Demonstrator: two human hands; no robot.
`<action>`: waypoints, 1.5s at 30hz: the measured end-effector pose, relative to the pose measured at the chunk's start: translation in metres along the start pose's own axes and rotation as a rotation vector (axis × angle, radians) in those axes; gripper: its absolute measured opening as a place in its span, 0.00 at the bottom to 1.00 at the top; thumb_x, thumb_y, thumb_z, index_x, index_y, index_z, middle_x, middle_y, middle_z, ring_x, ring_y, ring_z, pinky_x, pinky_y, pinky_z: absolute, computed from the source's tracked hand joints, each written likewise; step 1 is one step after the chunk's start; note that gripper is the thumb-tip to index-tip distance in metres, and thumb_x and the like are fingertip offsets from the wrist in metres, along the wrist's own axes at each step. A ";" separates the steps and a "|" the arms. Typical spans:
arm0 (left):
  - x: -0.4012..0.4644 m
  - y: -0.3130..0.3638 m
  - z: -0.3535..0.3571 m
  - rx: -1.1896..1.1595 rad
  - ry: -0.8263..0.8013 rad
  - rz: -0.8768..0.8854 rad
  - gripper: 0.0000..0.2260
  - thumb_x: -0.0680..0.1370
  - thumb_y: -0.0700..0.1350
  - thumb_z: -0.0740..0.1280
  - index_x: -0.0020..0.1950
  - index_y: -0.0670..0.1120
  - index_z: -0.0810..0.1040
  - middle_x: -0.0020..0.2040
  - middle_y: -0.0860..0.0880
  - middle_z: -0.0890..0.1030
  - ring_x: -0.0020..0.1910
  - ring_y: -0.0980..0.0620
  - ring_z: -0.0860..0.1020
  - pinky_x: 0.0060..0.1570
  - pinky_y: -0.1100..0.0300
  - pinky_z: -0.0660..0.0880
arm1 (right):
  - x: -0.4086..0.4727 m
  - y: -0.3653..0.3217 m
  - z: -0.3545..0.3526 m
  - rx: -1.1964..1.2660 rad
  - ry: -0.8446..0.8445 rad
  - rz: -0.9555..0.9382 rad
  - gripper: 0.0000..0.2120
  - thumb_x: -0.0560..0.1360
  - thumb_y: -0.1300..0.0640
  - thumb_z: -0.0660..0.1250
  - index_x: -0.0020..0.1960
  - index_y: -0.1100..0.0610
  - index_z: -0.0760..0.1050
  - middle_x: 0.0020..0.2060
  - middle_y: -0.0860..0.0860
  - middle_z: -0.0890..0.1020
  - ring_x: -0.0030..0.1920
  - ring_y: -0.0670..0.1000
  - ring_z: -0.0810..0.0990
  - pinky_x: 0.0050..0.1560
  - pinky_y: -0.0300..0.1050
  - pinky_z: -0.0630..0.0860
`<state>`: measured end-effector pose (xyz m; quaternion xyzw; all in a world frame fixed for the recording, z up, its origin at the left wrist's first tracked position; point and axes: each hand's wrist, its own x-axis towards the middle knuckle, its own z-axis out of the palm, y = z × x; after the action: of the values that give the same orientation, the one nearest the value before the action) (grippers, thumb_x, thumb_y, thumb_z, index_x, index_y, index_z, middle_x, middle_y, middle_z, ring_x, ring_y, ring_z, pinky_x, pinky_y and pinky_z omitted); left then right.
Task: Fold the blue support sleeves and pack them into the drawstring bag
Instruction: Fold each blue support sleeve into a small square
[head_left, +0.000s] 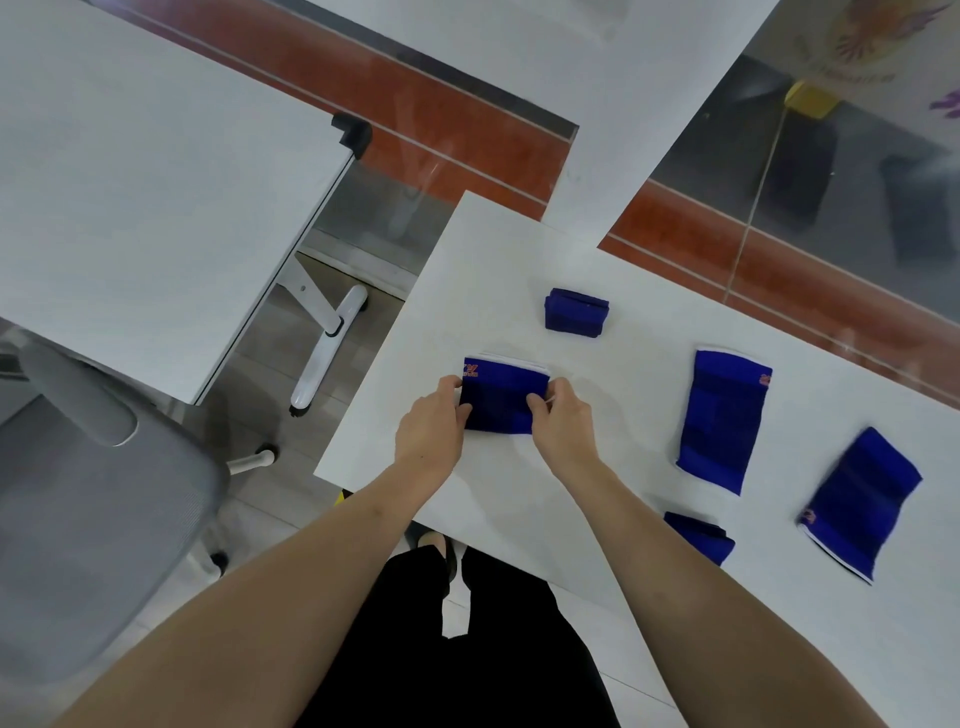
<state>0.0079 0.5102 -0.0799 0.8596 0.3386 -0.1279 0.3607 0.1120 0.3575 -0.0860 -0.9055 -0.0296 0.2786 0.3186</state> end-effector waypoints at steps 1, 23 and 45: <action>0.001 0.002 0.001 0.065 0.010 -0.006 0.16 0.85 0.49 0.59 0.72 0.50 0.65 0.53 0.46 0.82 0.49 0.46 0.79 0.45 0.48 0.79 | 0.000 0.000 0.001 -0.011 0.012 0.009 0.06 0.84 0.53 0.63 0.53 0.57 0.71 0.45 0.52 0.80 0.44 0.54 0.80 0.42 0.49 0.78; 0.016 0.001 0.033 0.627 -0.052 0.400 0.27 0.85 0.59 0.43 0.82 0.58 0.35 0.83 0.49 0.36 0.81 0.35 0.37 0.77 0.35 0.40 | -0.009 0.013 0.004 -0.241 0.071 0.074 0.14 0.83 0.39 0.61 0.54 0.50 0.68 0.49 0.48 0.80 0.45 0.52 0.78 0.43 0.49 0.72; -0.061 0.189 0.113 0.387 -0.073 0.571 0.16 0.83 0.44 0.60 0.72 0.49 0.71 0.68 0.48 0.72 0.66 0.47 0.71 0.65 0.52 0.72 | -0.087 0.147 -0.168 0.059 0.481 -0.014 0.05 0.84 0.58 0.63 0.59 0.53 0.75 0.56 0.47 0.77 0.54 0.47 0.77 0.55 0.43 0.79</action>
<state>0.0935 0.3038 -0.0309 0.9670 0.0409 -0.1142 0.2242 0.1081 0.1266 -0.0228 -0.9358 0.0492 0.0534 0.3448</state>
